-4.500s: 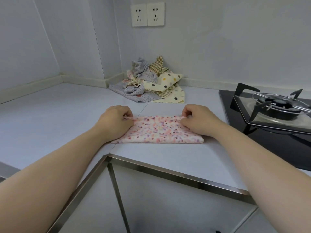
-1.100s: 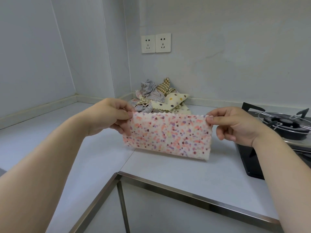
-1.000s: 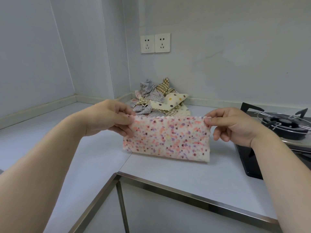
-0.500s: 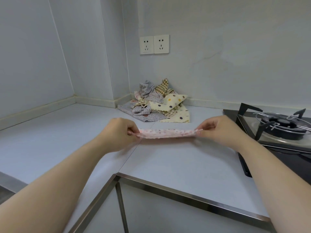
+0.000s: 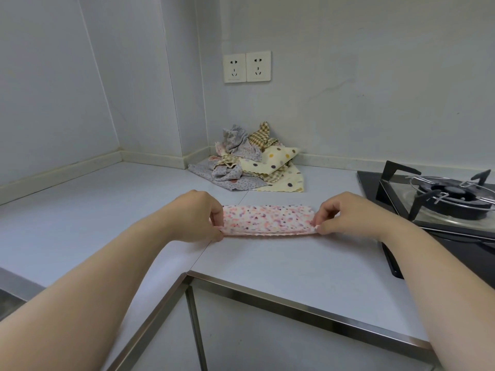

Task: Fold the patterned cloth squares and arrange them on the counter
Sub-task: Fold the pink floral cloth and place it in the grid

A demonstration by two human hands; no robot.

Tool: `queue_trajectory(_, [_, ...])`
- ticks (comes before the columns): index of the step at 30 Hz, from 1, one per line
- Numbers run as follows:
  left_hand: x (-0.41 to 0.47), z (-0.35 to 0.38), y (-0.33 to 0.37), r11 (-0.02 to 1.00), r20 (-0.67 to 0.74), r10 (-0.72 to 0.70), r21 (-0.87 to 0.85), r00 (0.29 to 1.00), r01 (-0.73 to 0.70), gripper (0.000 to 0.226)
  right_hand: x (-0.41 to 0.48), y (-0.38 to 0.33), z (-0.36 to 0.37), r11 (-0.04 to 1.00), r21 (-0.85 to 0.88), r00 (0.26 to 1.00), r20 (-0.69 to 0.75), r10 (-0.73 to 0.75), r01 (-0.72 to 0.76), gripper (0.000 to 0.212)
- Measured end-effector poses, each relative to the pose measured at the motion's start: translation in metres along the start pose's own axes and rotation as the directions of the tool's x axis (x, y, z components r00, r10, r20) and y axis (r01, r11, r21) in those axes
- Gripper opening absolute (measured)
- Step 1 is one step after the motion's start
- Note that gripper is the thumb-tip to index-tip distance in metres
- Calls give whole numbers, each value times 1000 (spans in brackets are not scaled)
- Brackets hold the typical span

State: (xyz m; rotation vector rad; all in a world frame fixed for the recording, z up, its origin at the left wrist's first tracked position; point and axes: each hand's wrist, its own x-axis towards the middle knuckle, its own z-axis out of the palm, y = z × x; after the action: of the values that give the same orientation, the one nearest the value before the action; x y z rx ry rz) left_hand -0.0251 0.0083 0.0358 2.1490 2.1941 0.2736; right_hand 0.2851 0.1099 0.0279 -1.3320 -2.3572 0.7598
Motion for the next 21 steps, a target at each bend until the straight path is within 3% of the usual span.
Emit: queue_trajectory(21, [-8, -19, 16, 996, 331, 39, 62, 943, -63, 29, -2, 0, 0, 998, -62, 994, 105, -24, 31, 15])
